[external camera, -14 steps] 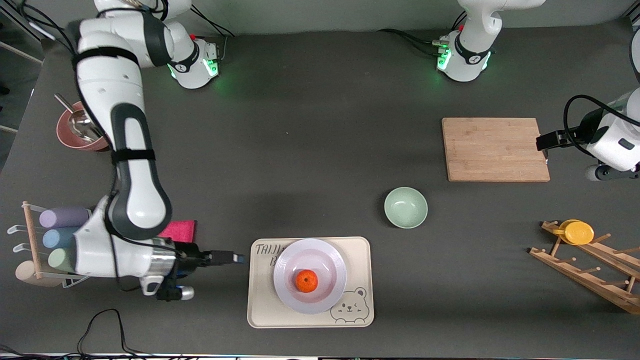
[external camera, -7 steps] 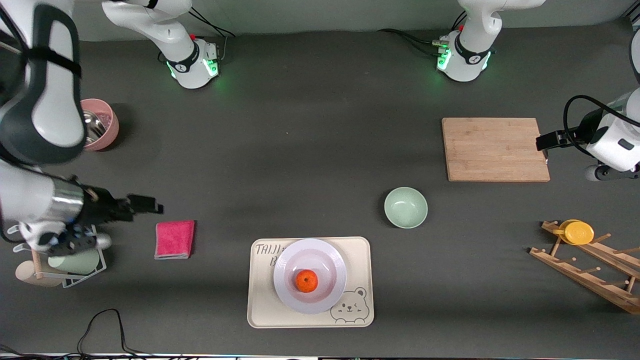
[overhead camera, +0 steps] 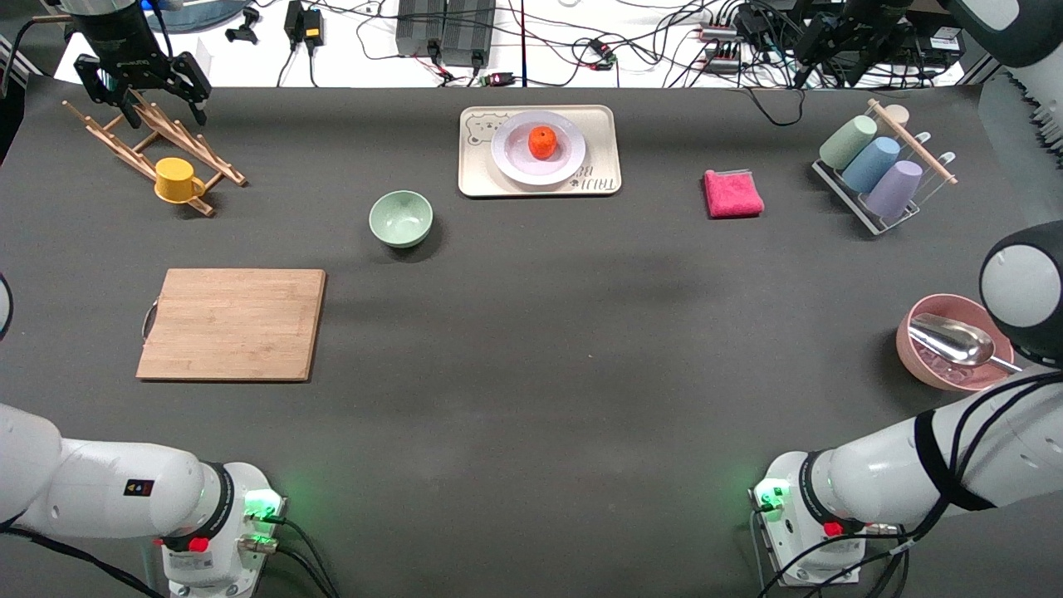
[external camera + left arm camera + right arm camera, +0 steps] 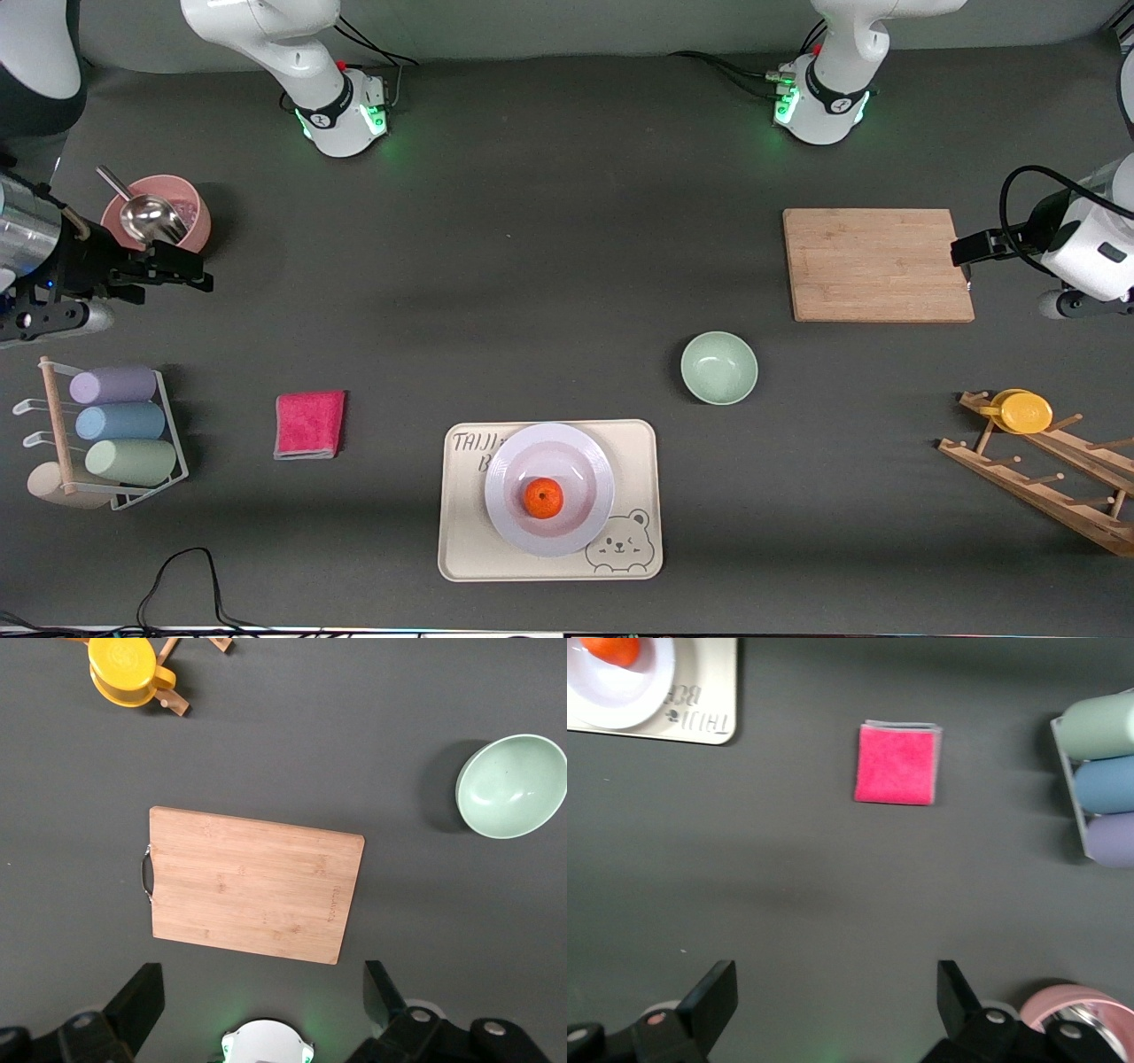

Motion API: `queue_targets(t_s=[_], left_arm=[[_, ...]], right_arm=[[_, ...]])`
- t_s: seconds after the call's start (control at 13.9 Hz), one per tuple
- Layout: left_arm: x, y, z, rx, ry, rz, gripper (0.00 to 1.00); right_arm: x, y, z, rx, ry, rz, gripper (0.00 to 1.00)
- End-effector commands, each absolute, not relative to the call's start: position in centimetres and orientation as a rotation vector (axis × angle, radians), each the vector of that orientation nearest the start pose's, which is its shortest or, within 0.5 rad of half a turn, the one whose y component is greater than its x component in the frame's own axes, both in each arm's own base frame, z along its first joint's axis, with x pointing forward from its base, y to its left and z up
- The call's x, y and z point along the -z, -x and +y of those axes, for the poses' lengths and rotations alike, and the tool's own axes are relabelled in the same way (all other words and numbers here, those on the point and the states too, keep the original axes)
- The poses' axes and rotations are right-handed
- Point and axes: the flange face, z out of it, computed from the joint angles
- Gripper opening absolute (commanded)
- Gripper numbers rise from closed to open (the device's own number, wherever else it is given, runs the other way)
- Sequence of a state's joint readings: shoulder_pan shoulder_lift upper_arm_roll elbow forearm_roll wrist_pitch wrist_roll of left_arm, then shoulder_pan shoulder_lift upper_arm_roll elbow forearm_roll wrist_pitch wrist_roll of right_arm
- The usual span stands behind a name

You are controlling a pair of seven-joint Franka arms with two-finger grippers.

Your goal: Place orange and plate with both arms

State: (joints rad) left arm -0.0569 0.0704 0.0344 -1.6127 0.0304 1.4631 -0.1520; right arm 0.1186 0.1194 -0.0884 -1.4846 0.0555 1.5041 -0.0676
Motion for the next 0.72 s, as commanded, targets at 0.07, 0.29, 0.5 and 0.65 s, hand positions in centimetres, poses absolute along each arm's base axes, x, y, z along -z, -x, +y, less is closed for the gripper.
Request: queue_targets(t_s=[0.07, 0.29, 0.5, 0.65], left_arm=[[-57.2, -55.0, -2.1, -0.297, 3.081, -0.204, 1.00], [-58.2, -55.1, -1.7, -0.291, 3.114, -0.232, 1.00], [-58.3, -55.1, -1.7, -0.284, 3.116, -0.227, 1.00], [-58.2, -55.0, -1.7, -0.287, 3.116, -0.227, 1.00]], right_arm=[[-59.2, -57.3, 0.6, -0.192, 3.167, -0.084, 1.00], [-59.4, -57.2, -1.5, -0.193, 3.170, -0.025, 1.00], [-59.5, -57.0, -2.1, -0.196, 3.171, 0.004, 1.00], [-59.7, -56.9, -2.0, -0.190, 3.170, 0.002, 1.00]])
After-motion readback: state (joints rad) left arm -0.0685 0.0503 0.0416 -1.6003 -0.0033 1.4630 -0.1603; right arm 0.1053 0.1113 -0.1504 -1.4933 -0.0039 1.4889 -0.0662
